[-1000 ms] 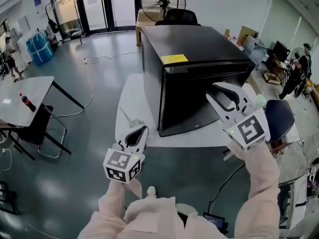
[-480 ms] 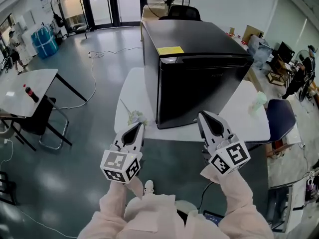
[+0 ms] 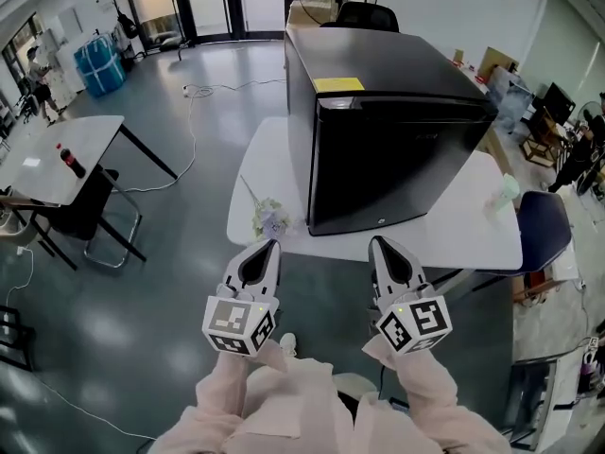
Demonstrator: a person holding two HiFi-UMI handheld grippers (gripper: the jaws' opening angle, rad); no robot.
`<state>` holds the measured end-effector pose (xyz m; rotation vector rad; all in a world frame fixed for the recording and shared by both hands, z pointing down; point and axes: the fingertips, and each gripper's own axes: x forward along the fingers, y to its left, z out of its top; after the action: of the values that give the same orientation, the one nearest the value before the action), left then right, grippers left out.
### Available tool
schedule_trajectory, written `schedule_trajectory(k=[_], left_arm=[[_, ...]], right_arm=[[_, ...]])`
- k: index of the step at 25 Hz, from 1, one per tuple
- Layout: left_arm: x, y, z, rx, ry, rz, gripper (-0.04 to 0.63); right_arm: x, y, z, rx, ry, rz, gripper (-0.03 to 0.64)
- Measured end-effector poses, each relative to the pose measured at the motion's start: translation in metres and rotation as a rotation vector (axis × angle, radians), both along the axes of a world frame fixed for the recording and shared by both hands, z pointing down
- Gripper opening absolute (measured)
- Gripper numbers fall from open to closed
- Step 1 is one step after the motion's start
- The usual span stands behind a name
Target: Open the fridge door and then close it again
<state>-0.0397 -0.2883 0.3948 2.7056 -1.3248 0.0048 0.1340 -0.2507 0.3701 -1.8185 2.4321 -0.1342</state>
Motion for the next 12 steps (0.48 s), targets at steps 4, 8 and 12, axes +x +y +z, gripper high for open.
schedule_trajectory(k=[4, 8, 12], left_arm=[[-0.003, 0.007, 0.010, -0.036, 0.022, 0.001, 0.011], [-0.005, 0.009, 0.016, -0.049, 0.013, 0.007, 0.011], [-0.009, 0.007, 0.018, -0.055, 0.020, -0.002, 0.011]], right_arm=[[-0.004, -0.001, 0.011, -0.026, -0.008, 0.002, 0.008], [-0.009, -0.001, 0.016, -0.036, -0.001, 0.000, 0.009], [-0.015, -0.003, 0.016, -0.035, 0.003, -0.012, 0.008]])
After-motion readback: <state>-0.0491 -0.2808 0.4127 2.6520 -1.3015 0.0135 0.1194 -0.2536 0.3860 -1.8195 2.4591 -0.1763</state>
